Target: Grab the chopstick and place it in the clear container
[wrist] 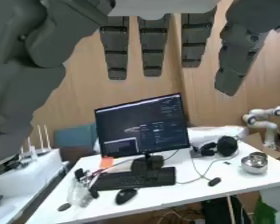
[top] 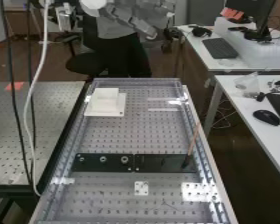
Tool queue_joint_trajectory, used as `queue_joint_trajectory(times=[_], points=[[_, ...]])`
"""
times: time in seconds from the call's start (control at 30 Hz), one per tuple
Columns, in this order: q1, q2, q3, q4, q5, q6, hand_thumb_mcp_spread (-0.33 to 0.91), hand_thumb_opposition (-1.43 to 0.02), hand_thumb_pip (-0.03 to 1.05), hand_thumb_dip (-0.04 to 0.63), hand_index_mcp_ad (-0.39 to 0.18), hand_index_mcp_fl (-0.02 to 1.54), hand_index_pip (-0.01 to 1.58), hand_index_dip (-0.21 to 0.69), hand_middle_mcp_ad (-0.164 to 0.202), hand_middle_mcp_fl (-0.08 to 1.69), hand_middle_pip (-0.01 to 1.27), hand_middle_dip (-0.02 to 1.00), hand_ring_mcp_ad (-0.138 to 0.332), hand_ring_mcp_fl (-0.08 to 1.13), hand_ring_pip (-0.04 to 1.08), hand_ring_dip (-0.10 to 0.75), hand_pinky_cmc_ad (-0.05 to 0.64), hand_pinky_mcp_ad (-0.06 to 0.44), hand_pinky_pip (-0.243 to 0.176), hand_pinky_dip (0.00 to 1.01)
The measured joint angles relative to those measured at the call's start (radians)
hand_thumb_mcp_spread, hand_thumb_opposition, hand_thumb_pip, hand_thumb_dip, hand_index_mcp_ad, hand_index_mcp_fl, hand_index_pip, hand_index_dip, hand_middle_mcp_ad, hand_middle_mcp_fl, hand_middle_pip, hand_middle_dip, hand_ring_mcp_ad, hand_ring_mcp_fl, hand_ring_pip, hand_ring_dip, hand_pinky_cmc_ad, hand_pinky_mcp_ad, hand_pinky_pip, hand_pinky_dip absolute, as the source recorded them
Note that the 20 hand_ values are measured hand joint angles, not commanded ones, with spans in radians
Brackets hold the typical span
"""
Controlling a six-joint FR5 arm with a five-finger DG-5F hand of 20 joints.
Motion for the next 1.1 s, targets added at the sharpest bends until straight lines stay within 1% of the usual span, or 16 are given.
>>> queue_joint_trajectory(times=[0.03, 0.3, 0.37, 0.43, 0.53, 0.63, 0.73, 0.77, 0.87, 1.1], points=[[0.000, 0.000, -0.002, 0.001, 0.001, 0.001, 0.33, -0.69, 0.21, 0.087, -0.087, 0.27, 0.07, 0.271, 0.075, 0.14, 0.14, 0.18, 0.202, 0.05, 0.12, 0.077, 0.555, 0.436, 0.051, 0.13], [0.013, 0.024, -0.080, 0.064, 0.065, 0.047, 0.33, -0.69, 0.21, 0.087, -0.087, 0.27, 0.07, 0.271, 0.075, 0.14, 0.14, 0.18, 0.202, 0.05, 0.12, 0.077, 0.555, 0.440, 0.051, 0.13], [0.014, 0.029, -0.098, 0.082, 0.075, 0.059, 0.33, -0.69, 0.21, 0.087, -0.087, 0.27, 0.07, 0.272, 0.075, 0.20, 0.14, 0.18, 0.202, 0.05, 0.12, 0.077, 0.555, 0.440, 0.051, 0.13], [0.016, 0.033, -0.117, 0.104, 0.086, 0.079, 0.33, -0.69, 0.21, 0.087, -0.087, 0.27, 0.07, 0.269, 0.075, 0.22, 0.14, 0.18, 0.202, 0.05, 0.12, 0.077, 0.555, 0.436, 0.051, 0.13], [0.020, 0.035, -0.136, 0.129, 0.106, 0.104, 0.33, -0.69, 0.21, 0.087, -0.087, 0.27, 0.06, 0.269, 0.075, 0.21, 0.14, 0.18, 0.202, 0.05, 0.12, 0.077, 0.555, 0.436, 0.051, 0.13], [0.027, 0.034, -0.148, 0.147, 0.120, 0.117, 0.34, -0.69, 0.21, 0.087, -0.087, 0.27, 0.07, 0.279, 0.075, 0.21, 0.14, 0.19, 0.202, 0.05, 0.12, 0.077, 0.555, 0.440, 0.051, 0.13], [0.034, 0.034, -0.153, 0.157, 0.125, 0.118, 0.34, -0.70, 0.21, 0.089, -0.087, 0.27, 0.07, 0.286, 0.075, 0.22, 0.13, 0.19, 0.202, 0.05, 0.12, 0.077, 0.555, 0.436, 0.051, 0.13], [0.035, 0.033, -0.153, 0.158, 0.124, 0.117, 0.34, -0.70, 0.21, 0.096, -0.087, 0.27, 0.07, 0.286, 0.075, 0.22, 0.14, 0.20, 0.202, 0.05, 0.12, 0.077, 0.552, 0.440, 0.051, 0.13], [0.035, 0.033, -0.154, 0.160, 0.115, 0.107, 0.34, -0.70, 0.21, 0.101, -0.087, 0.27, 0.07, 0.288, 0.075, 0.22, 0.14, 0.21, 0.202, 0.05, 0.12, 0.077, 0.552, 0.436, 0.051, 0.13], [0.027, 0.031, -0.150, 0.151, 0.077, 0.086, 0.35, -0.69, 0.21, 0.103, -0.087, 0.27, 0.07, 0.297, 0.075, 0.21, 0.14, 0.21, 0.202, 0.05, 0.12, 0.077, 0.552, 0.436, 0.051, 0.13]])
